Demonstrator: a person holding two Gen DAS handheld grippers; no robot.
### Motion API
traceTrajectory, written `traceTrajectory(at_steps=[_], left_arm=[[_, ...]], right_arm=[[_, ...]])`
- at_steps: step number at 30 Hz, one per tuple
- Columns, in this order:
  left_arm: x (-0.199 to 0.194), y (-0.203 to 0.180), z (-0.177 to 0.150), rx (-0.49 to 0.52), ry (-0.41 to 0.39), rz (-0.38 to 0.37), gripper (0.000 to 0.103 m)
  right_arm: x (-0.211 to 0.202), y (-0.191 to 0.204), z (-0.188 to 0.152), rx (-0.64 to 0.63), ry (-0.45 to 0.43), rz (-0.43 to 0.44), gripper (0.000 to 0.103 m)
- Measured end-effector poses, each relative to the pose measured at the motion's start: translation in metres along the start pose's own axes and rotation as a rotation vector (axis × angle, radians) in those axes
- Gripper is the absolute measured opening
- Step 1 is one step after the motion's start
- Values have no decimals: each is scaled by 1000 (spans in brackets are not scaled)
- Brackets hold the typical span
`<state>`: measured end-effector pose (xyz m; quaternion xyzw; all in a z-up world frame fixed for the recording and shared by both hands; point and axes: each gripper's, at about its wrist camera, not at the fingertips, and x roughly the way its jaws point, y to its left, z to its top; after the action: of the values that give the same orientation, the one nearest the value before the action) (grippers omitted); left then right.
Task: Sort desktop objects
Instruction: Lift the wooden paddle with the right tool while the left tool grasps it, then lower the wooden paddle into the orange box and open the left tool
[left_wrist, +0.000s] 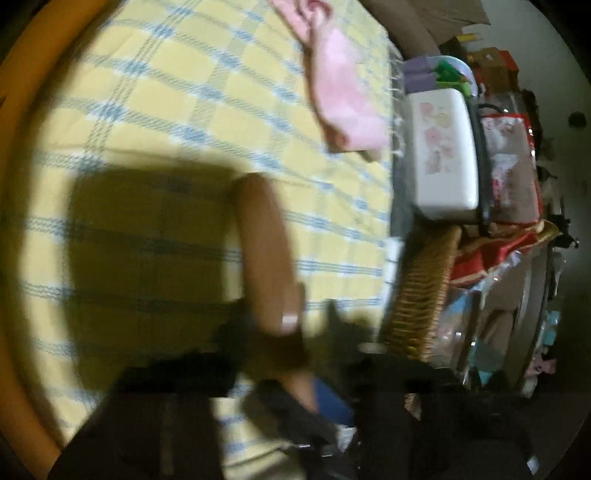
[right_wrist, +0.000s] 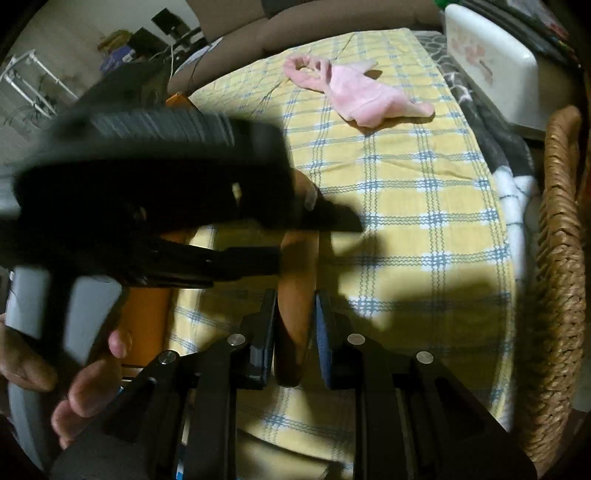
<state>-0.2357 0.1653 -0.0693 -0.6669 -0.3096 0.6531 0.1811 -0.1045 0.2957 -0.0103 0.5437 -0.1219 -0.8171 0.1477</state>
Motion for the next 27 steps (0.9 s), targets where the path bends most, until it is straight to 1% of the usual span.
traceTrajectory(at_steps=[2,3,5,8,11,13,15,16,18,21,25,27], left_arm=[[1,6,0,-20,7,-34,26],[2,5,-1,-15,8,-30,26],[1,2,-4,-10,3,-24,26],[-13,-3,-7,-9,-10,-69,25],[-40,-14,-10,23,-35,-100,26],[-65,-21,-10,54,-56,-110,26],[-95,-23,-7,79,-81,-109,26],[-107,-22,-6,89,-91,-104,26],[-137,-13,1,102,-116,-83,26],[-169,7,17,106,-138,-43,25],[-194,34,45,88,-160,1,23],[-199,52,61,76,-165,31,23]], right_arm=[[3,2,0,-1,-1,12,19],[2,2,-1,-5,-3,11,19],[1,7,-2,-19,-8,-10,19],[-12,8,-1,-42,-35,-36,19],[-34,16,9,-45,-69,-20,19],[-46,29,18,-50,-90,-4,19],[-53,47,28,-32,-108,48,19],[-55,56,34,-7,-111,98,19],[-51,70,43,20,-111,159,19],[-28,99,64,38,-101,215,19],[12,128,85,106,-71,294,19],[35,135,95,123,-57,304,19]])
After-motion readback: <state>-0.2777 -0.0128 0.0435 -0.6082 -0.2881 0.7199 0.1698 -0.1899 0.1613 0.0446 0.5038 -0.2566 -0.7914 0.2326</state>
